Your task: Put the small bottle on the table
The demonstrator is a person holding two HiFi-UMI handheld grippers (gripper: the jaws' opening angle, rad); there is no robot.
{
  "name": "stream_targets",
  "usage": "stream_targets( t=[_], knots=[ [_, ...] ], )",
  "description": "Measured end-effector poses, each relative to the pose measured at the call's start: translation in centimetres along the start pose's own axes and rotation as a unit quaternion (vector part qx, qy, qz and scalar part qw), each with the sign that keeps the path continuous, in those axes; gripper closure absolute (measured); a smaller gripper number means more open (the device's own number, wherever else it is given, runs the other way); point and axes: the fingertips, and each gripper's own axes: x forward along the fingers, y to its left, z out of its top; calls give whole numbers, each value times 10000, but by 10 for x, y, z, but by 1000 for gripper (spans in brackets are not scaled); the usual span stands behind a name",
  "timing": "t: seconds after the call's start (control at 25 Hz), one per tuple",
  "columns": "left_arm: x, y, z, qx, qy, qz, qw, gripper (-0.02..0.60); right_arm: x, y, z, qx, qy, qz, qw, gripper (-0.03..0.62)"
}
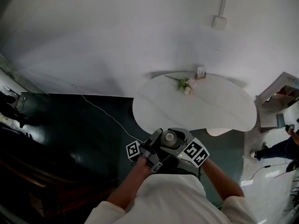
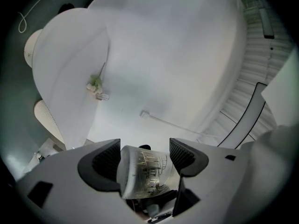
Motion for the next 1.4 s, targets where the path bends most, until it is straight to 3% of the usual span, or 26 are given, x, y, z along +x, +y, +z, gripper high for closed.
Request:
stream_targets(
  t=[0.16, 0.24, 0.28, 0.32, 0.4, 0.44, 0.48, 1.0, 1.4],
  knots=[
    [2, 28, 8, 91, -204, 217, 9995, 267, -6, -24, -5, -11, 45, 208, 9998, 246],
    [-20, 56, 15, -55, -682, 1035, 9923, 267, -8, -34, -7, -1, 35, 310, 9995, 246],
    [-35, 74, 19, -171, -998, 1602, 9819, 267, -9, -39, -9, 7, 29, 356, 9994, 246],
    [-52, 91, 23, -294, -1321, 2192, 9662, 267, -9, -44, -11, 14, 28, 396, 9992, 246],
    [-81, 123, 30, -502, -1869, 3206, 9272, 267, -10, -49, -16, 17, 46, 458, 9989, 246],
    [-91, 133, 33, -559, -2038, 3524, 9117, 267, -10, -51, -18, 14, 60, 481, 9988, 246],
    [-95, 140, 36, -577, -2123, 3684, 9032, 267, -10, -54, -19, 10, 73, 501, 9987, 246],
    [-105, 155, 75, -590, -2225, 3845, 8940, 267, 21, -85, -20, 128, 219, 695, 9973, 246],
    [-129, 176, 151, -884, -2160, 4020, 8854, 267, 86, -137, -14, 479, 333, 458, 9973, 249]
  ],
)
